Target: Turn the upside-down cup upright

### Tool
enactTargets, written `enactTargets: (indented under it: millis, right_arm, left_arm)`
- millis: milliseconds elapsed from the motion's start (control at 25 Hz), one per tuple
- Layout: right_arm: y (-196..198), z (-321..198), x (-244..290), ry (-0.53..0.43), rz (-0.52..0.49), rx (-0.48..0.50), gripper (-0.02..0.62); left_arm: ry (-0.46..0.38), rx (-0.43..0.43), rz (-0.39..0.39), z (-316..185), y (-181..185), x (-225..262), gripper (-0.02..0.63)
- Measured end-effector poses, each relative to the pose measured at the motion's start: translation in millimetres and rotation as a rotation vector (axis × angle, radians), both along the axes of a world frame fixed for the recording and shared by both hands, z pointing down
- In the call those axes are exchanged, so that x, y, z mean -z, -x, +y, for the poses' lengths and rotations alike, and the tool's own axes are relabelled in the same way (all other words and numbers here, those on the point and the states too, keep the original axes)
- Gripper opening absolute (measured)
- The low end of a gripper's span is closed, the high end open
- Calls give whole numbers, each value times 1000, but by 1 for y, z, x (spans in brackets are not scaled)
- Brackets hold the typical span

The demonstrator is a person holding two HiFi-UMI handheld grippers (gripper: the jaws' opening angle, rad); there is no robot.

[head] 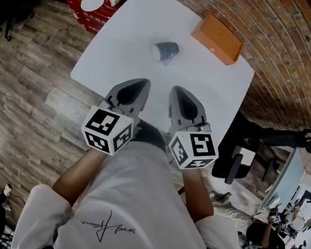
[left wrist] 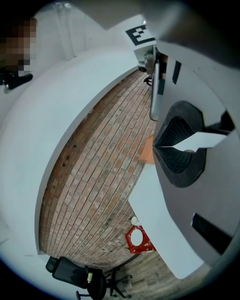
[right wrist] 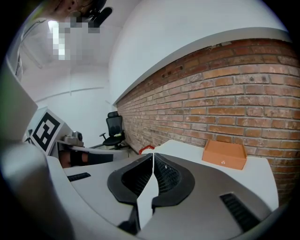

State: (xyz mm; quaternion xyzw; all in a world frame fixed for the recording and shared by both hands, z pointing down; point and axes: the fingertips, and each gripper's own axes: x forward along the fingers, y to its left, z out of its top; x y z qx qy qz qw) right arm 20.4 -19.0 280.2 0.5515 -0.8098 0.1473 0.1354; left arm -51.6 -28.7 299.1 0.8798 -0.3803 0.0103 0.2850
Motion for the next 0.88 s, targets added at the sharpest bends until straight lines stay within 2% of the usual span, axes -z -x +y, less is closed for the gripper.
enactTargets:
  millis: [200, 880]
  right_arm:
    - [-8, -14, -15, 42, -12, 24, 21]
    - [-34, -69, -51, 121, -14, 112, 21]
  left_arm:
    - [57, 34, 1, -14, -7, -17, 9]
    - [183, 62, 16, -56, -46, -61, 9]
